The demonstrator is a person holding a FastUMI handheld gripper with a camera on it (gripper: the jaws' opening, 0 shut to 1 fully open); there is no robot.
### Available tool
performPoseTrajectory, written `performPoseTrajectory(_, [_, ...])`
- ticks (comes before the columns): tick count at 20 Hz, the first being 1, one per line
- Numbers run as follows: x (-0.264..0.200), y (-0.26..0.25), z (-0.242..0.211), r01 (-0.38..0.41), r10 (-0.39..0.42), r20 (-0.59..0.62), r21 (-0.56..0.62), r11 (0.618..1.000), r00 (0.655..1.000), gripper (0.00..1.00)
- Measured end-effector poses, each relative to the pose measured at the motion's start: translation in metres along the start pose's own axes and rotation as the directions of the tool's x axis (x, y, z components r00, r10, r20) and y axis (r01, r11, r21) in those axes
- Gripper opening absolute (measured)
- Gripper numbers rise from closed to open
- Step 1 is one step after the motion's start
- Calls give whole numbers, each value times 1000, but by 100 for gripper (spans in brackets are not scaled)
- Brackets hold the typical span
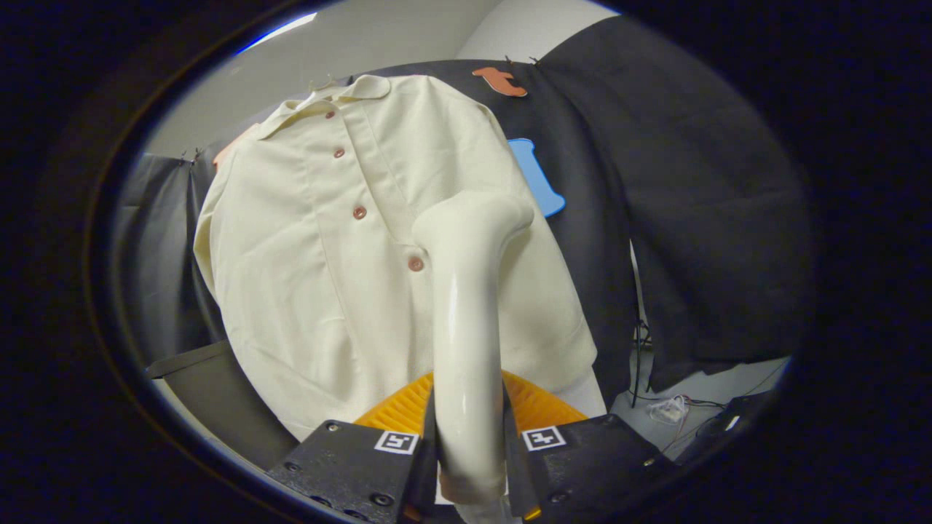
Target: Iron the clothes twice with a garment steamer, once on the left side and once on the right side.
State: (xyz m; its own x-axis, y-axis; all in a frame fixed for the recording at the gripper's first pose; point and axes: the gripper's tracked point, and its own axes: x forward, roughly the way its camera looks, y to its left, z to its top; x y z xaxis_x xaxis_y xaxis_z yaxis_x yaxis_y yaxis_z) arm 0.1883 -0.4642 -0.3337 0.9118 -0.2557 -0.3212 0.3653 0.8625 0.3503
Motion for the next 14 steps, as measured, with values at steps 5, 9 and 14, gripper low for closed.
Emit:
performPoseTrajectory(5, [-12,-11,-16,26,-25,-38,25,999,999,37])
performPoseTrajectory(9, [-27,-15,-22,45,-43,-57,22,999,997,37])
performPoseTrajectory(14, [-53,-4,-23,43,-41,-64,31,999,997,38])
